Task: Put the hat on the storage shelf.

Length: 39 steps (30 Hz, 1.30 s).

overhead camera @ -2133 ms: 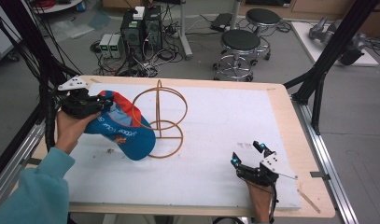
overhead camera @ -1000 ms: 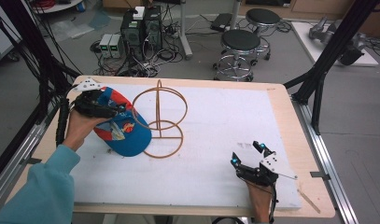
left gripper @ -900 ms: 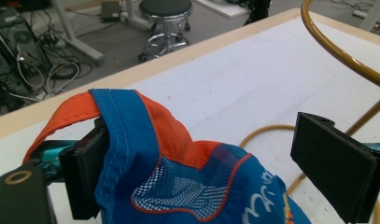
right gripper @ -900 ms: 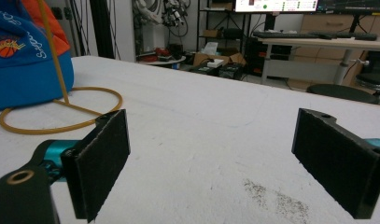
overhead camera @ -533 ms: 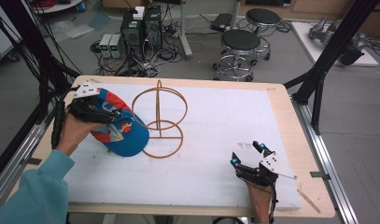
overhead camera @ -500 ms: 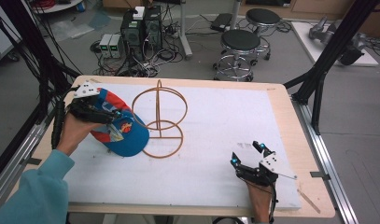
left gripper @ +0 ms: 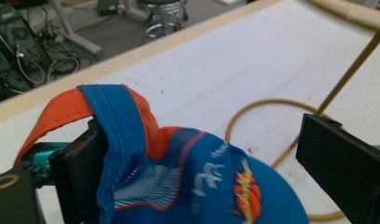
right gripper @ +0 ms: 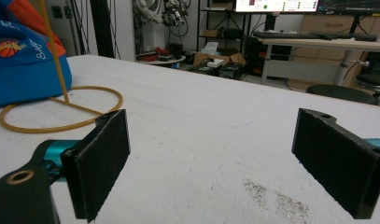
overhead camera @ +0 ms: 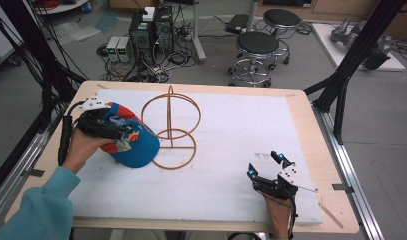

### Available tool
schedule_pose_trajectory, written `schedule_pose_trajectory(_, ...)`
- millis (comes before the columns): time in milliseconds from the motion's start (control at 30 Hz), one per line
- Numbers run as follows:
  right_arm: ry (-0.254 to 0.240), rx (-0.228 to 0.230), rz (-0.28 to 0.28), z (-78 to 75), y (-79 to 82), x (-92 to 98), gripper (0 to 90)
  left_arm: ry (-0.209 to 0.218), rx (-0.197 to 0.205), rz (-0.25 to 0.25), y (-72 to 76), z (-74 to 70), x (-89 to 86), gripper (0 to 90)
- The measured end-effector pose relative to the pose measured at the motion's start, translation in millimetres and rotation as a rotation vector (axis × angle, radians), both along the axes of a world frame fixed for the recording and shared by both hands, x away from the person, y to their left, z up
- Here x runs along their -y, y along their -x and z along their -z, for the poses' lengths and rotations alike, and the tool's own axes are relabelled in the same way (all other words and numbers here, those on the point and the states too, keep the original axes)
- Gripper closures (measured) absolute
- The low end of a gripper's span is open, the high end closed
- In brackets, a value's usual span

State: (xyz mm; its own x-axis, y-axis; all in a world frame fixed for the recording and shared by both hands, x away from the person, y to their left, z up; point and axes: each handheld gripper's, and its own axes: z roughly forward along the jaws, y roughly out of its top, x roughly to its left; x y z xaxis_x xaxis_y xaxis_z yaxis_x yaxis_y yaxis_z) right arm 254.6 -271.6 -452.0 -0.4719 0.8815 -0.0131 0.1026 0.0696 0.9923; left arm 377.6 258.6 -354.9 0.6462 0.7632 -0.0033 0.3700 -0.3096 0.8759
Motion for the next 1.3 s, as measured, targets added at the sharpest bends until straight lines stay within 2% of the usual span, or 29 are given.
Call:
schedule_pose_trajectory(33,0.0,0.0,0.0,0.0,0.0,0.0,10.3,0.0,0.0,0.0,0.0,0.0,0.0,8.2)
schedule_pose_trajectory(67,0.001,0.0,0.0,0.0,0.2,-0.1,10.3,-0.003,-0.011,0.002,-0.3,9.5,0.3,8.2)
schedule_pose_trajectory(100,-0.001,0.001,0.001,0.1,0.2,-0.3,10.3,-0.003,-0.011,0.002,-0.3,9.5,0.3,8.2)
schedule_pose_trajectory(133,0.003,0.004,0.0,0.0,-0.1,0.2,10.3,-0.012,-0.018,-0.001,-1.0,17.5,0.9,8.2)
schedule_pose_trajectory(167,0.001,0.004,0.001,0.0,0.1,0.1,10.3,-0.012,-0.018,-0.001,-1.0,17.5,0.9,8.2)
schedule_pose_trajectory(200,0.002,0.004,0.0,0.1,0.0,0.2,10.3,-0.016,-0.021,-0.002,-1.6,24.1,0.8,8.2)
schedule_pose_trajectory(433,0.002,0.003,0.0,0.1,0.0,0.2,10.3,-0.019,-0.025,0.004,-2.3,35.2,2.2,8.2)
schedule_pose_trajectory(533,0.003,0.005,0.001,0.1,0.0,0.1,10.3,-0.008,-0.023,-0.002,-2.3,43.3,4.1,8.2)
schedule_pose_trajectory(667,0.002,0.005,0.0,0.1,0.1,0.0,10.3,-0.019,-0.017,-0.017,-1.8,53.2,1.4,8.2)
schedule_pose_trajectory(767,0.003,0.006,0.001,0.1,0.0,0.0,10.3,-0.013,-0.01,-0.025,-2.3,53.4,0.2,8.2)
schedule_pose_trajectory(800,0.001,0.003,0.004,0.2,0.2,-0.3,10.3,-0.014,0.01,-0.026,-3.1,52.8,-1.4,8.2)
schedule_pose_trajectory(900,0.0,0.0,0.002,0.0,-0.2,0.1,10.3,-0.006,0.027,-0.036,-4.7,53.3,-4.0,8.2)
schedule_pose_trajectory(967,-0.003,0.002,0.004,0.0,-0.4,0.2,10.3,0.01,0.039,-0.053,-6.8,53.1,-8.5,8.2)
schedule_pose_trajectory(1000,0.0,-0.002,0.002,0.0,-0.5,0.0,10.3,0.033,0.062,-0.076,-7.2,51.0,-12.6,8.2)
schedule_pose_trajectory(1033,0.0,-0.002,0.002,0.0,-0.5,0.0,10.3,0.033,0.062,-0.076,-7.2,51.0,-12.6,8.2)
schedule_pose_trajectory(1067,0.005,-0.003,0.001,-0.2,-0.9,-0.3,10.3,0.039,0.082,-0.082,-5.7,47.5,-15.5,8.2)
schedule_pose_trajectory(1300,0.013,-0.003,0.004,-0.3,-1.2,-0.8,10.3,0.036,0.099,-0.083,0.1,38.4,-23.6,8.2)
